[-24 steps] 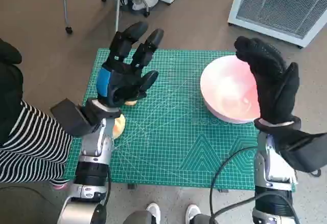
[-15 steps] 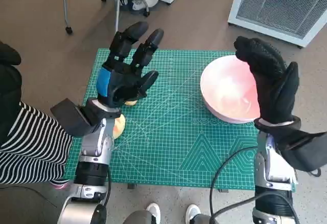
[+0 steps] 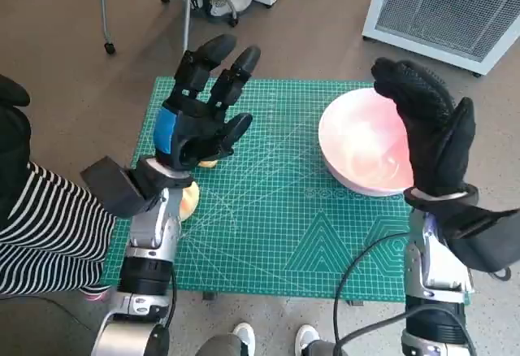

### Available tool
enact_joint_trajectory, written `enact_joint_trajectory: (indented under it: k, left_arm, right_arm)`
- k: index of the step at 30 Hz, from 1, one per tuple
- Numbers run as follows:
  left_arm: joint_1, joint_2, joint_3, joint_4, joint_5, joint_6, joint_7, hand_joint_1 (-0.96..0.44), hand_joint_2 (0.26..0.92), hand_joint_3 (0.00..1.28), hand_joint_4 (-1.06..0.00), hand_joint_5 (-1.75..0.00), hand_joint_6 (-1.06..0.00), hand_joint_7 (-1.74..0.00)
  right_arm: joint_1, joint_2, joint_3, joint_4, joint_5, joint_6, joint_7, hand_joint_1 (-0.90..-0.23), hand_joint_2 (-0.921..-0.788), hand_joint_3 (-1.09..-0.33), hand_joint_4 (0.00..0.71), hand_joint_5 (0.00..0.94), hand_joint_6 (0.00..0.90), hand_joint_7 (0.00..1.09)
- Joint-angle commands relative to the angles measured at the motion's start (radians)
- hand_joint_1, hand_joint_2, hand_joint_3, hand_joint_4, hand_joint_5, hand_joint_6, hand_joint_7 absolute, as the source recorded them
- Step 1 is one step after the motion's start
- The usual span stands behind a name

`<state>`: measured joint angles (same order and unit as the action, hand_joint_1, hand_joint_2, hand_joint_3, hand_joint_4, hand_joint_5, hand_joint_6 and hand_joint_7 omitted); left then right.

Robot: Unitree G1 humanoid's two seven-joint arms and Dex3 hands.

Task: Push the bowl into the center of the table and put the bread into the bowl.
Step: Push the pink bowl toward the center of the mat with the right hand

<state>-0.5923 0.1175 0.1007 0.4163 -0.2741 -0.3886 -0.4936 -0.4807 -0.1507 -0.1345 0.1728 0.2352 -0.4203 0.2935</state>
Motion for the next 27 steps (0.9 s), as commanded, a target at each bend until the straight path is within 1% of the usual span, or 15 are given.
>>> enact_joint_trajectory:
  k: [1,19,27]
  left_arm:
    - [-0.008,0.002,-0.003,0.004,0.011,-0.013,0.003,-0.08,0.79,0.49,-0.21,-0.21,0.0,-0.78]
    - [-0.004,0.001,-0.006,-0.003,0.008,-0.007,0.002,-0.11,0.79,0.49,-0.21,-0.22,0.0,-0.8]
    - [-0.001,0.001,-0.005,-0.009,0.003,-0.001,0.0,-0.12,0.791,0.49,-0.21,-0.23,0.0,-0.81]
  right_arm:
    - [0.025,-0.003,-0.003,0.002,0.009,0.017,0.007,-0.691,-0.921,-0.693,0.207,0.0,0.152,0.35]
    - [0.026,-0.003,-0.003,0.011,-0.001,0.009,0.001,-0.673,-0.921,-0.695,0.208,0.0,0.152,0.35]
    - [0.027,-0.004,-0.003,0.009,-0.003,0.012,0.0,-0.68,-0.921,-0.694,0.208,0.0,0.152,0.34]
